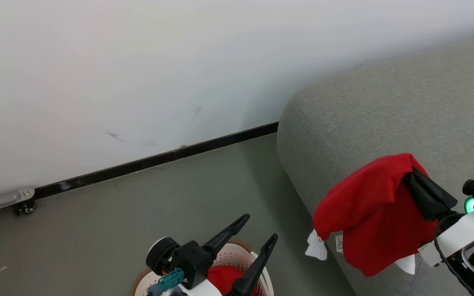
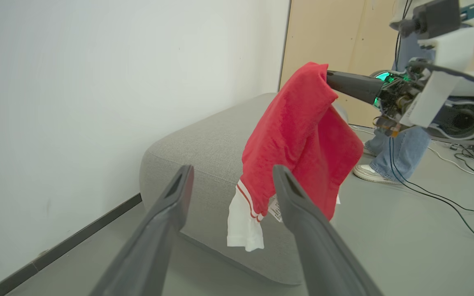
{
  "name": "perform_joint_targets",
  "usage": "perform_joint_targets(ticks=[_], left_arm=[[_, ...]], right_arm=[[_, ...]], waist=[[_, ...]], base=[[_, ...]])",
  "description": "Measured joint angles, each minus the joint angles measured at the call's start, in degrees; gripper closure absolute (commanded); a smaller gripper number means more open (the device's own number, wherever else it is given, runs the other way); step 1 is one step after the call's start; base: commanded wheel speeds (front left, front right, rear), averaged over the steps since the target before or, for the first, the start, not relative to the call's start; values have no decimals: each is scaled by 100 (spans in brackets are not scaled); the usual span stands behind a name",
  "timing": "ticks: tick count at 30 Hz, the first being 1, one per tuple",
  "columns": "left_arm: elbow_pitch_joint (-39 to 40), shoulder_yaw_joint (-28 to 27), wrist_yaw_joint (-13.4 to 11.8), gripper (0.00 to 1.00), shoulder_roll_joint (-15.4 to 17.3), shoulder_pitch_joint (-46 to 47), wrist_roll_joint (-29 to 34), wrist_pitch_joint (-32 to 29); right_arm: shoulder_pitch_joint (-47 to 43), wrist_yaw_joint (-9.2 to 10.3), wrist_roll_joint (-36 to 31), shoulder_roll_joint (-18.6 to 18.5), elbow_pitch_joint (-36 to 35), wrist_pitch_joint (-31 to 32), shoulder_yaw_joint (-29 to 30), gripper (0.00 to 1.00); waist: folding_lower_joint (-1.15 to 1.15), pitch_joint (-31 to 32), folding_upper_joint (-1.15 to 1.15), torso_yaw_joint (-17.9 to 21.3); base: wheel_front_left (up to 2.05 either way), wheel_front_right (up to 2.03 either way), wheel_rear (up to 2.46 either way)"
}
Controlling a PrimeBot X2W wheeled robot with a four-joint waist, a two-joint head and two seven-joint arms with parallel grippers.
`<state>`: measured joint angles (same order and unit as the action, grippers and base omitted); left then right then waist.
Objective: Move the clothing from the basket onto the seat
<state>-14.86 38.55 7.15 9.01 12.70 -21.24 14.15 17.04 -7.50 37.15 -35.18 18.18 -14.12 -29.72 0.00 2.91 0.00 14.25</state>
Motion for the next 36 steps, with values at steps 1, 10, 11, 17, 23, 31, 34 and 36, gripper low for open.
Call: perform_joint_targets(ticks=[1, 10, 11, 17, 23, 31, 34, 36], left_arm=[[19, 15, 0, 0, 1, 0, -16, 0], [96, 64, 0, 0, 52, 0, -24, 0], [108, 64, 0, 0, 57, 0, -24, 0], [177, 69, 0, 0, 94, 0, -24, 1], [234, 101, 0, 0, 149, 3, 15, 1], [412, 210, 0, 0, 181, 106, 105, -2], [490, 275, 0, 0, 168, 208, 159, -10], [547, 304, 0, 0, 160, 277, 196, -36]], right_arm=[[-36, 0, -7, 1, -24, 0, 35, 100], [-219, 0, -60, 8, -202, 0, 224, 100], [-219, 0, -65, 8, -215, 0, 245, 100], [-184, 0, -64, -37, -201, 48, 311, 100], [131, 0, -65, -191, 5, 231, 379, 100], [818, 0, -57, -333, 372, 405, 693, 100], [1054, 0, -49, -389, 483, 419, 778, 100], [1196, 0, -59, -427, 553, 463, 838, 100]], waist=[[0, -3, 0, 31], [0, -48, 0, 257], [0, -58, 0, 273], [0, -158, 0, 323], [0, -310, 0, 304], [0, -577, 0, 238], [0, -693, 0, 206], [0, -777, 0, 181]], base=[[0, 0, 0], [0, 0, 0], [0, 0, 0], [0, 0, 0], [0, 0, 0], [0, 0, 0], [0, 0, 0], [0, 0, 0]])
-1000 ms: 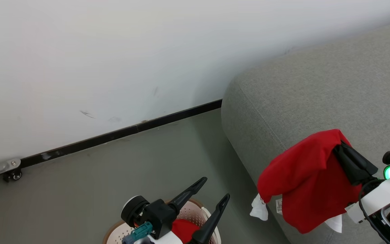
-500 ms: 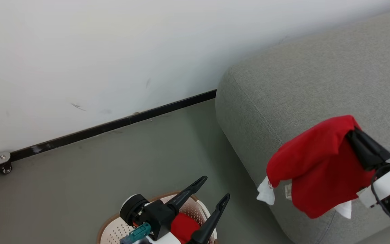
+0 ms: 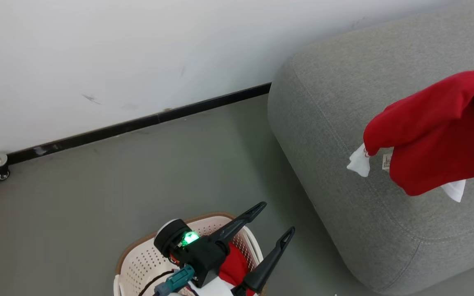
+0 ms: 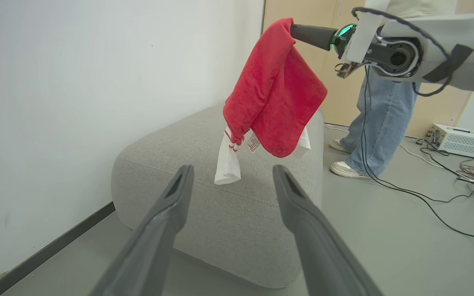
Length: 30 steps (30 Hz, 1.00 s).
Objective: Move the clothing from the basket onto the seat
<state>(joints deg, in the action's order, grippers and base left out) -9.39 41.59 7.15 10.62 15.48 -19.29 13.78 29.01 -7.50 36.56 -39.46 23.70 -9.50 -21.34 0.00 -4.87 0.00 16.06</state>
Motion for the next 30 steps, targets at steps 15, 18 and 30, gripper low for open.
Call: perform_joint_targets(ticks=[15, 18, 30], left_arm=[[357, 32, 0, 0, 78, 526, 241, -231], [391, 20, 0, 0, 96, 595, 242, -269], [611, 1, 0, 0, 180, 916, 390, -376]], right_arm=[[1023, 0, -110, -498, 770, -4, 677, 100], [1137, 0, -113, -560, 881, -10, 758, 100], [1346, 0, -174, -693, 1666, -264, 1228, 100]], waist=[[0, -803, 0, -263], [0, -910, 0, -303], [0, -1501, 0, -549]], base=[[0, 0, 0], [0, 0, 0], [0, 0, 0]])
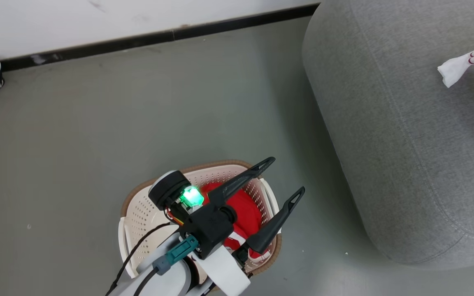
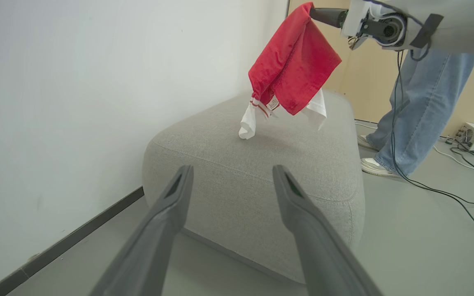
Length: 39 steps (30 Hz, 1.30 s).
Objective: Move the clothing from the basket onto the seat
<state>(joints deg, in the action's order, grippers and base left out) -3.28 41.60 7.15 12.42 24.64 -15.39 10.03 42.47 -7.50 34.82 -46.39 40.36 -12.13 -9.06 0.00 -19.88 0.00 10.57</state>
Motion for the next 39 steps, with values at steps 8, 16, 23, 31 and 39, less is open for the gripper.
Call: perform_joint_targets(ticks=[8, 16, 23, 31, 39], left_arm=[[101, 59, 0, 0, 30, 190, 9, -54], [127, 165, 0, 0, 36, 391, 18, -94], [123, 193, 0, 0, 73, 507, 16, -93], [19, 202, 0, 0, 132, 599, 16, -52], [-146, 243, 0, 0, 135, 600, 15, 21]], right_arm=[[-44, 0, -226, 4, 747, -143, 320, 100], [-287, 0, -316, 414, 1378, -198, 587, 100], [-428, 0, -413, 754, 1579, -200, 734, 100], [-489, 0, -521, 883, 1588, -200, 924, 100], [-765, 0, -759, 1190, 1524, -201, 1071, 42]], waist=[[0, -329, 0, -122], [0, -599, 0, -195], [0, -761, 0, -229], [0, -849, 0, -211], [0, -800, 0, -143]], base=[[0, 0, 0], [0, 0, 0], [0, 0, 0], [0, 0, 0], [0, 0, 0]])
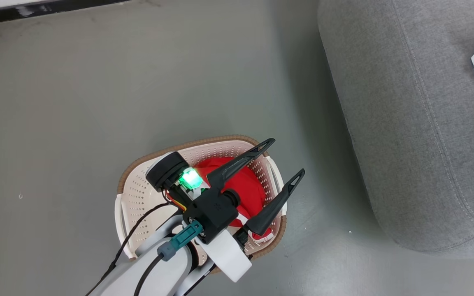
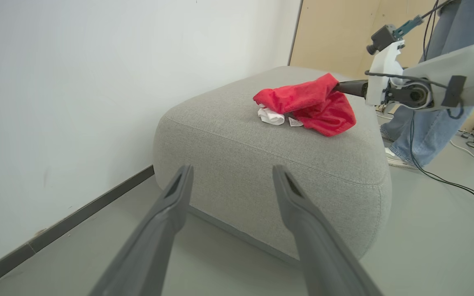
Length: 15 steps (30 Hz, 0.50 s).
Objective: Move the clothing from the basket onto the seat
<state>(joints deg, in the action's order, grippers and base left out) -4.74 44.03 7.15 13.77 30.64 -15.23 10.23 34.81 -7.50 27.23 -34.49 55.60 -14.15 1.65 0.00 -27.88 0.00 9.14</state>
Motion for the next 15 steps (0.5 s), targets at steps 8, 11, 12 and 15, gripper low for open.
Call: perform_joint_targets(ticks=[8, 11, 12, 15], left_arm=[[-192, 2, 0, 0, 13, -3, -30, 97], [-277, -30, 0, 0, 31, -7, -77, 134], [-299, -45, 0, 0, 34, -7, -81, 141], [-354, -75, 0, 0, 40, -11, -98, 149]], right_arm=[[-369, 0, -166, 238, -334, -4, 13, 0], [-481, 0, -222, 291, -577, -4, 129, 0], [-528, 0, -223, 299, -649, -4, 165, 0], [-739, 0, -260, 378, -817, -5, 218, 0]], waist=[[0, 116, 0, 70], [0, 170, 0, 106], [0, 190, 0, 121], [0, 252, 0, 167]], base=[[0, 0, 0], [0, 0, 0], [0, 0, 0], [0, 0, 0]])
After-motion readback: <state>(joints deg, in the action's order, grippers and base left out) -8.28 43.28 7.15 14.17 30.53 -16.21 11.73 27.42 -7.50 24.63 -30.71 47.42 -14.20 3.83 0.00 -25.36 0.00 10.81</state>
